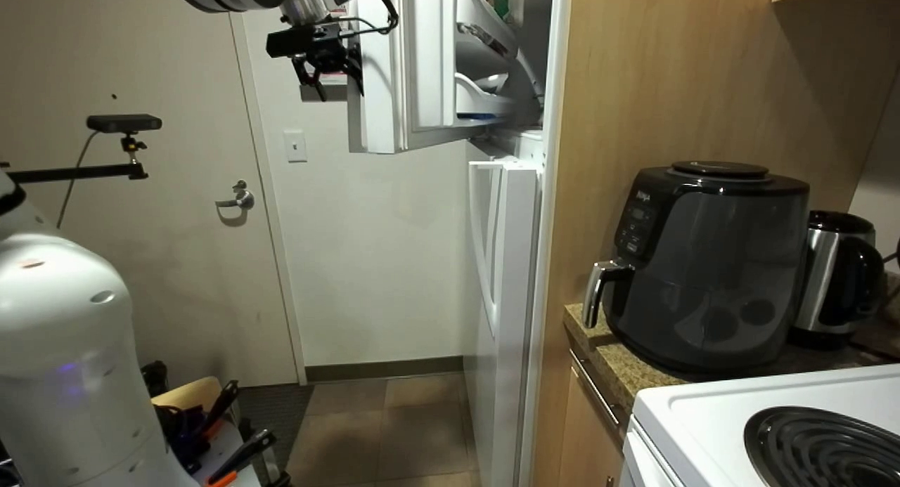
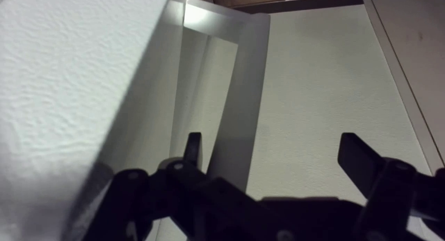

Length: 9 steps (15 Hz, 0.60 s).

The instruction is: Open the top door on the fridge

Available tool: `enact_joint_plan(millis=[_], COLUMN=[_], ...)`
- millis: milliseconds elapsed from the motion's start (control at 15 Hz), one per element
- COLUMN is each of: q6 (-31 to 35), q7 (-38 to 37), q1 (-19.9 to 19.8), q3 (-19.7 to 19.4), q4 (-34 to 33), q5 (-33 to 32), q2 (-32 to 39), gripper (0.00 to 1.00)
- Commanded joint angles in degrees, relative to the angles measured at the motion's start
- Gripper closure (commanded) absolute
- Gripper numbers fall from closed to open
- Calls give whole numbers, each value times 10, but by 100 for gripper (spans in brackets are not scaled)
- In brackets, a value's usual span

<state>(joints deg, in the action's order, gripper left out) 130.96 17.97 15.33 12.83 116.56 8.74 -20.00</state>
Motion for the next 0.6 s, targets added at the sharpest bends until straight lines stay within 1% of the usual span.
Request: enact_joint_plan(millis=[0,533], q6=[41,67], q7=[-48,-163], q1=[-3,-11], q3=[16,61], q4=[-2,-3], q5=[-44,-141], q2=[11,18], gripper=[0,0])
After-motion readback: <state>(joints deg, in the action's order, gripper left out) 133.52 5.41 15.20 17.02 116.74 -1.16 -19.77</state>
